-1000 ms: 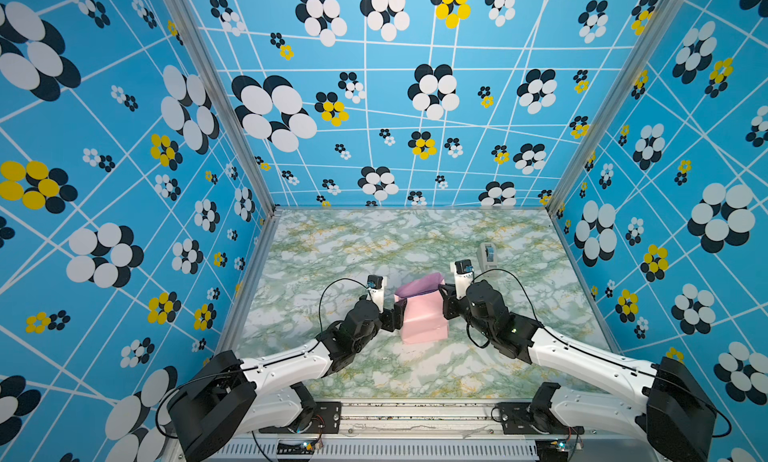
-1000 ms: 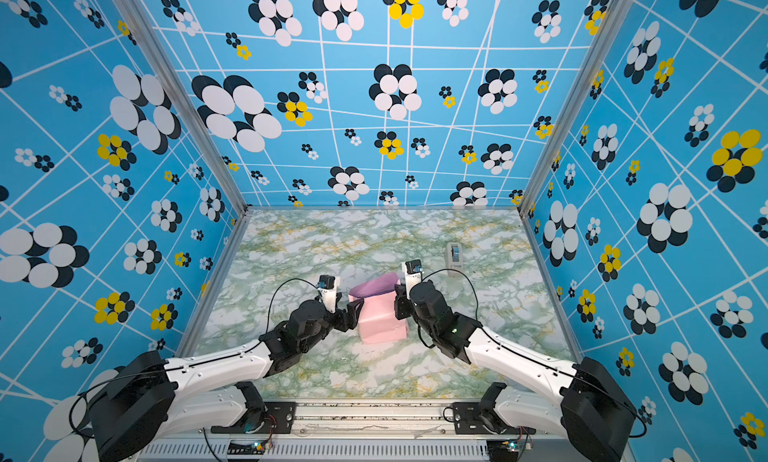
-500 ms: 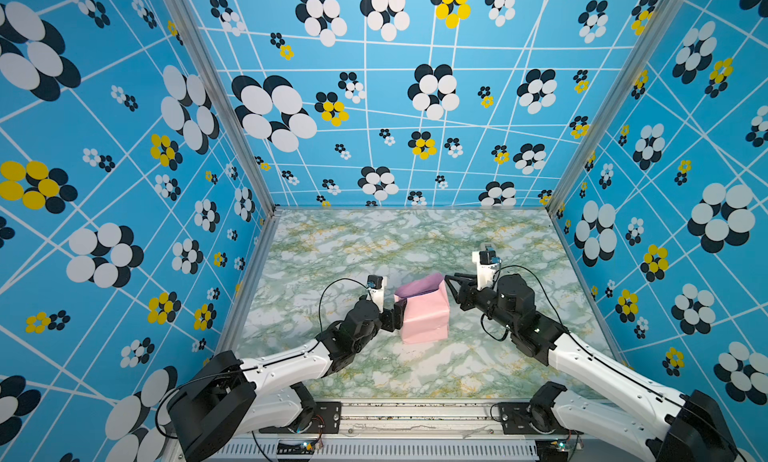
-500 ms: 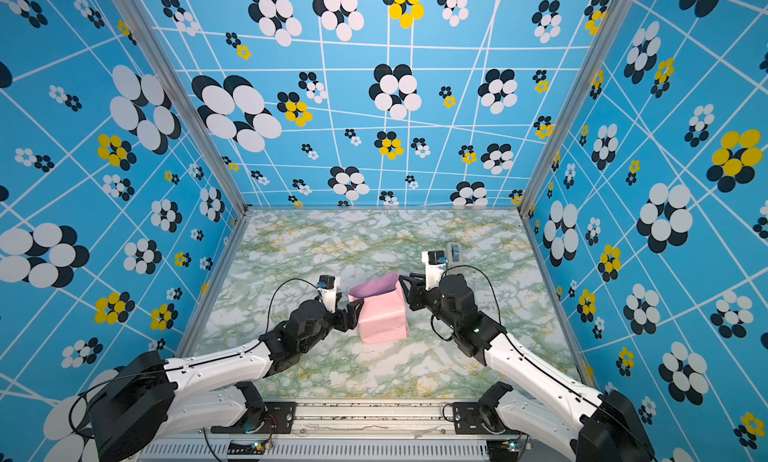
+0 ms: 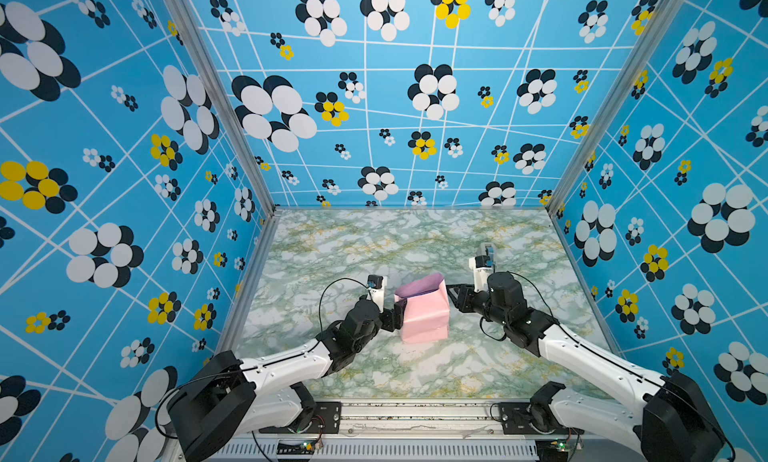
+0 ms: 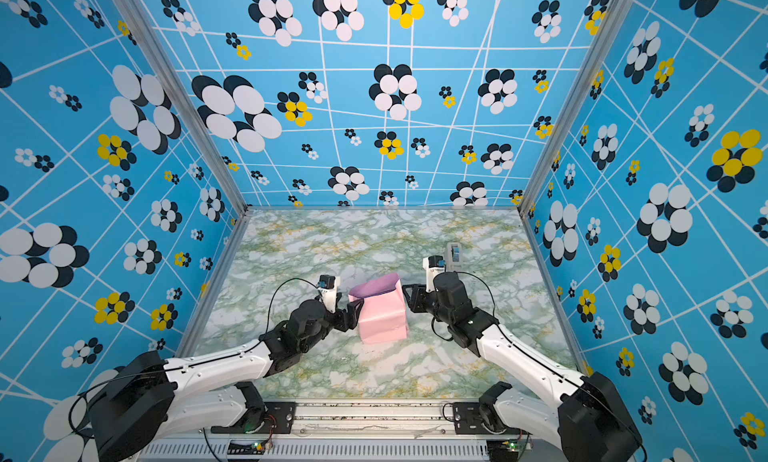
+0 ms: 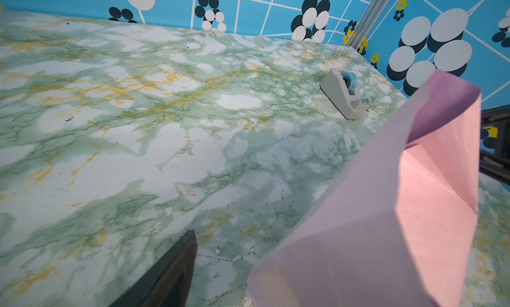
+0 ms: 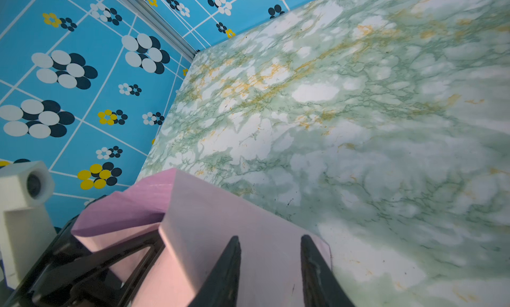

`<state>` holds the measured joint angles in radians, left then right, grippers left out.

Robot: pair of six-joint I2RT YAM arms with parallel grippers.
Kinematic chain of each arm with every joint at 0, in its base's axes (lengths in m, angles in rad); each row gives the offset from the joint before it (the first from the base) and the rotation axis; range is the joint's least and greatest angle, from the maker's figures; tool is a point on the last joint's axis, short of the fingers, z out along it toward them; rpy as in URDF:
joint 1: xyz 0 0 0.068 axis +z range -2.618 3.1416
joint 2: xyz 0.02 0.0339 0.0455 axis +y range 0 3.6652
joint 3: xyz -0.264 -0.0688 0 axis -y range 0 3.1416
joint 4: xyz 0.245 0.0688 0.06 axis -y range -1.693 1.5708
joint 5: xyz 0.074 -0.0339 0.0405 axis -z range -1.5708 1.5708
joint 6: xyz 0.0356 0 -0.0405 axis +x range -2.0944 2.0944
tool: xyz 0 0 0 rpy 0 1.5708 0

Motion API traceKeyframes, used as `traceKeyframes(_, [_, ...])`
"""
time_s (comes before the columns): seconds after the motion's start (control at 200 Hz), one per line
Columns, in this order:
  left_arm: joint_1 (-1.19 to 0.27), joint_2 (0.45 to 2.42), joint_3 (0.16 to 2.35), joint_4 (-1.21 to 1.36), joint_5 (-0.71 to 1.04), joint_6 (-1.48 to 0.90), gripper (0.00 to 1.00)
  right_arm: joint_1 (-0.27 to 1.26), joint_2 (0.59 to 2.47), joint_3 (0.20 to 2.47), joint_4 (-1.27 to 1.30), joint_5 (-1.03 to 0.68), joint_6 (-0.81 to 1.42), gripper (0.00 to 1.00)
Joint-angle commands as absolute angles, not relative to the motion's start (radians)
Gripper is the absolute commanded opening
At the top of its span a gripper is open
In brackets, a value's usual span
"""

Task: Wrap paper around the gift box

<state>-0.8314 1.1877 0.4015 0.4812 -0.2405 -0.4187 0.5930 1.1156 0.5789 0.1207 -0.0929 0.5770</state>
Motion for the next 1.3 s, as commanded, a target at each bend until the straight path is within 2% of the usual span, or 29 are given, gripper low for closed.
traceKeyframes(0.0, [-0.834,1.197,0.407,0.394,-0.250,-0.390,0.81,0.615,1.142,0.575,0.110,-0.118,0.577,0.39])
traceKeyframes(0.53, [-0.834,1.201,0.411,0.399,-0.248,-0.389,0.81,0.651,1.233,0.553,0.134,-0.151,0.567,0.42])
traceKeyframes(0.835, [-0.833,1.218,0.420,0.411,-0.239,-0.383,0.81,0.657,1.329,0.579,0.116,-0.229,0.545,0.52])
traceKeyframes(1.145, [-0.833,1.229,0.428,0.416,-0.237,-0.377,0.81,0.657,1.385,0.634,-0.023,-0.307,0.456,0.59])
traceKeyframes(1.3, [-0.831,1.224,0.428,0.421,-0.235,-0.386,0.81,0.648,1.385,0.632,-0.083,-0.262,0.460,0.60])
